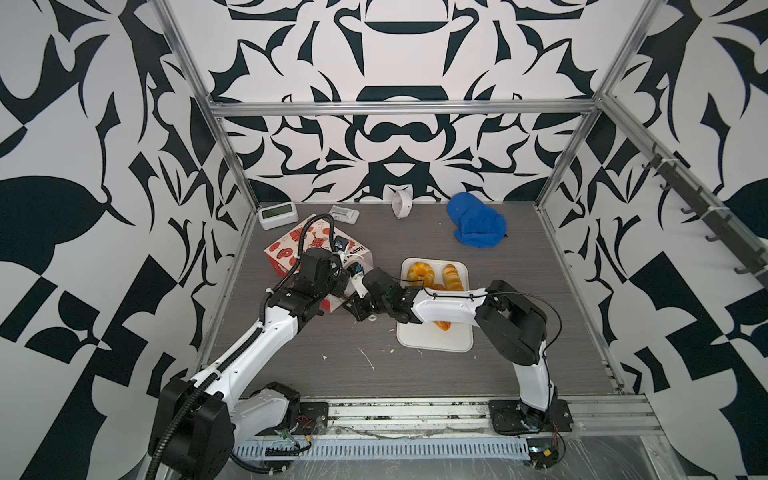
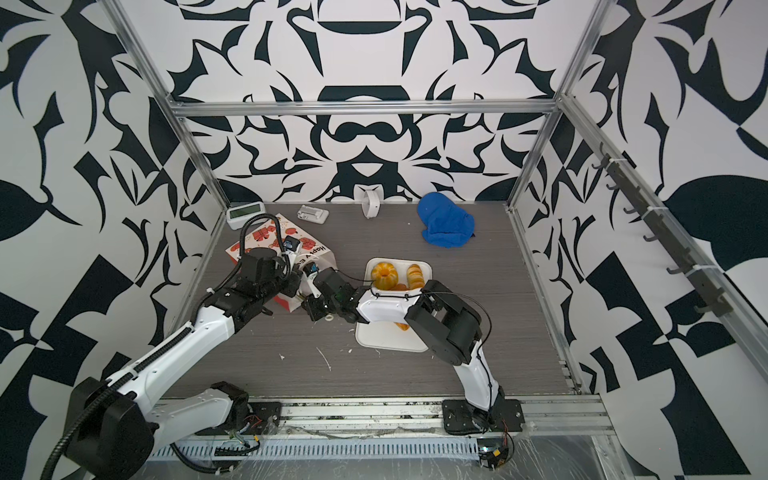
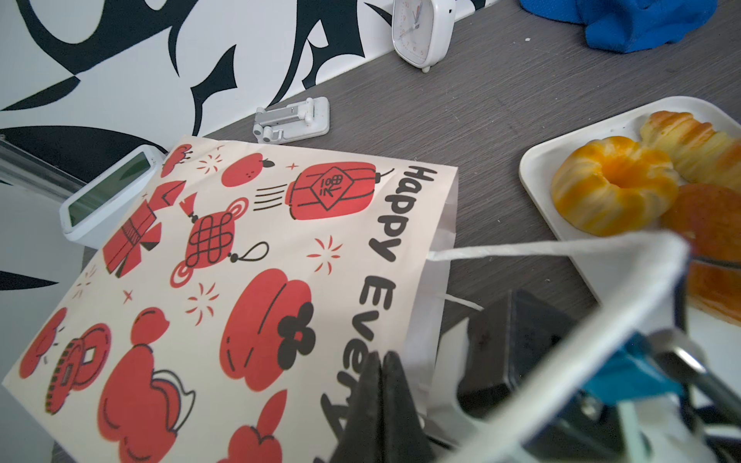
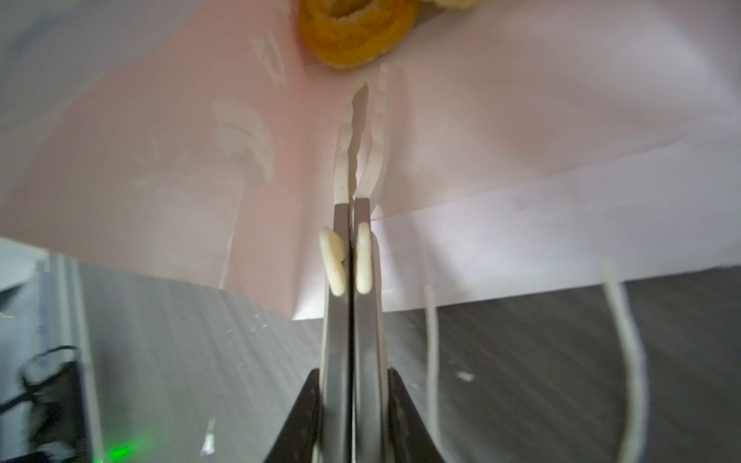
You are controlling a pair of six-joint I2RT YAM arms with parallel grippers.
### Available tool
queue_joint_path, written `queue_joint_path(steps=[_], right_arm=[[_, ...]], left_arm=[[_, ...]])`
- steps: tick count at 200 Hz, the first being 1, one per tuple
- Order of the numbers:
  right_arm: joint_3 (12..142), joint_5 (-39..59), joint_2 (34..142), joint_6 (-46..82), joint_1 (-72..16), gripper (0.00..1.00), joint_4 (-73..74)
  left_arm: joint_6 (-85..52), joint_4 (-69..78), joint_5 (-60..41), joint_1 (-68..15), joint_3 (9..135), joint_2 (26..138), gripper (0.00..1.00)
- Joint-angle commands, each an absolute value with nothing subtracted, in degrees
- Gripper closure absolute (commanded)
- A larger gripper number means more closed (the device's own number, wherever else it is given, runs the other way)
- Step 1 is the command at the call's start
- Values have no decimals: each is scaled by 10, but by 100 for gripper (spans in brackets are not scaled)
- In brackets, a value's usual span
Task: Take the fake bread out of the paper bag
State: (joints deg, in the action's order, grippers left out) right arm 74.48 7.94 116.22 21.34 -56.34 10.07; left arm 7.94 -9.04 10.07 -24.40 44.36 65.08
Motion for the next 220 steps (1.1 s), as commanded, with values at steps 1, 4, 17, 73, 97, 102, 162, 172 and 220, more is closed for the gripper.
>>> queue_joint_path(steps=[1, 4, 17, 73, 97, 102, 162, 172, 220], right_arm=[[781, 19, 1148, 120, -563, 100, 103], [783, 14, 1150, 111, -563, 100, 103], [794, 3, 1159, 84, -563, 100, 101], [828, -38, 1195, 26, -561, 88, 91], [821, -64, 1203, 15, -561, 86, 116], [815, -73, 1202, 13, -561, 85, 125], [772, -139, 1208, -25, -564, 83, 203], [769, -145, 1212, -39, -566, 83, 215], [749, -188, 1216, -123, -580, 82, 264]], left_arm=[[70, -92, 100, -244, 436, 644, 98], [70, -92, 100, -245, 436, 645, 98], [70, -91, 100, -245, 437, 646, 98], [65, -92, 102, -245, 436, 633, 98], [60, -93, 102, -244, 437, 628, 98], [59, -93, 103, -244, 437, 628, 98], [54, -91, 99, -242, 441, 625, 98], [55, -91, 101, -242, 441, 625, 98], [56, -91, 102, -235, 444, 622, 98]])
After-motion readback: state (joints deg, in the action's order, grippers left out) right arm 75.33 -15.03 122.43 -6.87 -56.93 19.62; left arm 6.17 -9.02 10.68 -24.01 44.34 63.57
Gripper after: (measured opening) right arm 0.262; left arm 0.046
